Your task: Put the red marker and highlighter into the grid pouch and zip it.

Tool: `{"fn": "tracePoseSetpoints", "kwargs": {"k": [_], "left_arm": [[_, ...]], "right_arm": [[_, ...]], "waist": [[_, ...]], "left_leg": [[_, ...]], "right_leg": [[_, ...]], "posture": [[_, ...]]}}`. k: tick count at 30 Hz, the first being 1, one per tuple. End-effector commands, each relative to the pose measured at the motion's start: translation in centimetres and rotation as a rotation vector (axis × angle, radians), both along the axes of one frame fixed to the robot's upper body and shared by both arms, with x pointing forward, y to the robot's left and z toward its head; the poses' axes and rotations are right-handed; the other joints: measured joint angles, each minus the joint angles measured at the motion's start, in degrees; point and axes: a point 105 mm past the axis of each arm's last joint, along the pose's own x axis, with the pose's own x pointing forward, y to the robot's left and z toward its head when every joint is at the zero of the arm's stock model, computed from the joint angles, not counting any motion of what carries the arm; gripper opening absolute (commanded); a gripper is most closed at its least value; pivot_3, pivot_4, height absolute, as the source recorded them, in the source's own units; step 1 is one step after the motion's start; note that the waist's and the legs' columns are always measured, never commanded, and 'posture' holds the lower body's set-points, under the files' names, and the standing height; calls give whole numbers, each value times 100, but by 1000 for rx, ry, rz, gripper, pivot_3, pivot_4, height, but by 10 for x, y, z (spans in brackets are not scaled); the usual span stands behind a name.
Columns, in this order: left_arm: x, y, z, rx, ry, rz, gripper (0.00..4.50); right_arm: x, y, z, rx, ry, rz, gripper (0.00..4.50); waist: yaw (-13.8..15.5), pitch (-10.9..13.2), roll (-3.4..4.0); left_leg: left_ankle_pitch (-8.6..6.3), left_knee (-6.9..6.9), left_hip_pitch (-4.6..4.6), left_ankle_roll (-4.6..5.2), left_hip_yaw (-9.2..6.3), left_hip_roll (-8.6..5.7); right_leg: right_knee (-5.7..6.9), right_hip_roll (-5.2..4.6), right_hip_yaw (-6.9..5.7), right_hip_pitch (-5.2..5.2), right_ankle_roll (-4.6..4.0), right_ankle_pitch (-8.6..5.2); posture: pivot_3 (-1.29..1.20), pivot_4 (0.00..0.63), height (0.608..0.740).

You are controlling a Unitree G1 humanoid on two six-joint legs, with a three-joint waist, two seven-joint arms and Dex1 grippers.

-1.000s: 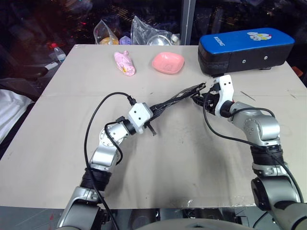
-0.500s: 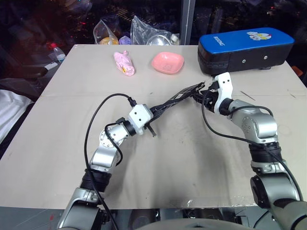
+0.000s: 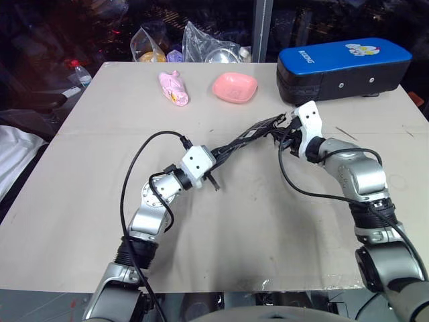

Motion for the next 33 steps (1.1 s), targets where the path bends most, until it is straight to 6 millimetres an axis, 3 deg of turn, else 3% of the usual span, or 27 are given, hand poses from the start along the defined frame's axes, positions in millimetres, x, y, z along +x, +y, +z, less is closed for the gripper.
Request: {"fn": "tracePoseSetpoints", "kwargs": {"k": [1, 16, 33], "left_arm": [[5, -6, 20, -43, -76, 43, 0], [1, -21, 10, -26, -83, 16, 0], [3, -27, 4, -35, -70, 26, 0]], "right_arm": [[-9, 18, 20, -29, -101, 91, 35], [-21, 43, 38, -97, -183, 210, 35], [-52, 62, 35, -293, -252, 471, 35]], "waist": [[0, 1, -1], [4, 3, -1], [15, 3, 1]], "left_leg": [[0, 0, 0, 0, 0, 0], [0, -3, -8, 0, -5, 0], [0, 9, -77, 1, -29, -1]], "right_leg": [[0, 0, 0, 0, 0, 0], [-13, 0, -8, -1, 0, 0], [-35, 2, -36, -44, 2, 4]], "posture": [[0, 150, 738], [0, 150, 738], [0, 150, 738]]}}
